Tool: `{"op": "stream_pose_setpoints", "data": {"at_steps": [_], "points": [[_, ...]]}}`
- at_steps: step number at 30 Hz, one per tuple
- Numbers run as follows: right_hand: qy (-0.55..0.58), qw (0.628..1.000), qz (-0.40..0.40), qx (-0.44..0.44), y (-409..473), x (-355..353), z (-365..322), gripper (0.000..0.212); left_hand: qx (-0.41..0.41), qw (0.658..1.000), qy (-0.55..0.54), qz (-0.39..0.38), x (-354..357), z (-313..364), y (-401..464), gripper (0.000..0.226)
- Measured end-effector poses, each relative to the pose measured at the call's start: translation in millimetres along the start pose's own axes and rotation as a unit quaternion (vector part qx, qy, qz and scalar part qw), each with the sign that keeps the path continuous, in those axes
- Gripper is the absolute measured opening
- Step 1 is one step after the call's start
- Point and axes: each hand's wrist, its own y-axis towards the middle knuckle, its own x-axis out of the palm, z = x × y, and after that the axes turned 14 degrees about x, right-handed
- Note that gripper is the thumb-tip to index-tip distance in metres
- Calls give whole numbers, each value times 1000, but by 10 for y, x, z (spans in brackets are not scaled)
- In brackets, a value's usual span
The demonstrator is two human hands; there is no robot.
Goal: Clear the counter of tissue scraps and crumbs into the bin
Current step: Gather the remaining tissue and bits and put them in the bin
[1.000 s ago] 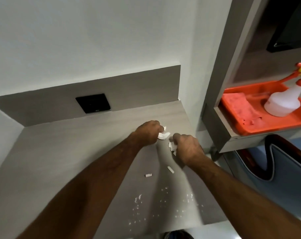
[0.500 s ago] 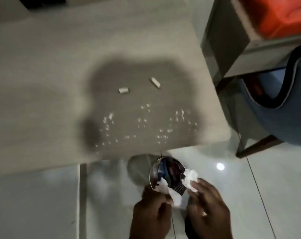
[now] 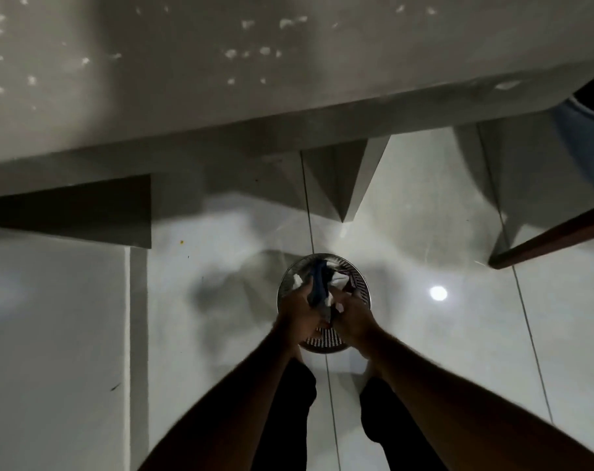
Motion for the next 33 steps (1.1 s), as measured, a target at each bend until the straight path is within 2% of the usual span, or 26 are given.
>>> {"op": "stream_pose_setpoints", "data": {"at_steps": [3,5,7,10,13,16,18,20,23,25,28,30,31,33], "points": [[43,998,29,32,-377,-214,-145,31,15,996,38,79,-266,321,-274,44],[56,997,62,4,-832,-447,-272,28,58,989,51,128,-570,652,-660,27],[76,992,77,-59,-1385,-707,-419,21,154,973,70,160,-886,1052,-1121,15],[69,983,107,-134,-2321,-1245,-903,5,297,924,97,219,-1489,1697,-1813,14],[63,941,185,-276,-3111,-1852,-1592,5,389,868,99,291,-2180,2249,-2094,13],[4,867,303,-397,-3477,-2317,-2387,7,392,812,176,394,-2948,2786,-1922,20],[-46,855,353,-378,-3402,-2507,-2885,12,341,825,233,386,-3301,3078,-1611,18],[-103,882,363,-283,-3169,-2666,-3305,18,287,858,297,305,-3488,3254,-1303,25],[-205,916,318,-134,-2792,-2799,-3628,37,287,866,376,159,-3567,3294,-978,34],[-269,913,288,-101,-2599,-2772,-3679,53,305,857,399,118,-3586,3250,-867,24],[-310,898,292,-114,-2491,-2731,-3686,42,303,843,432,107,-3599,3246,-799,23],[-270,910,292,-121,-2544,-2747,-3663,31,302,842,431,121,-3575,3287,-879,26],[-227,916,302,-133,-2596,-2746,-3613,27,319,838,417,145,-3541,3296,-967,25],[-120,914,344,-181,-2741,-2693,-3396,21,389,821,341,241,-3415,3253,-1242,21]]}}
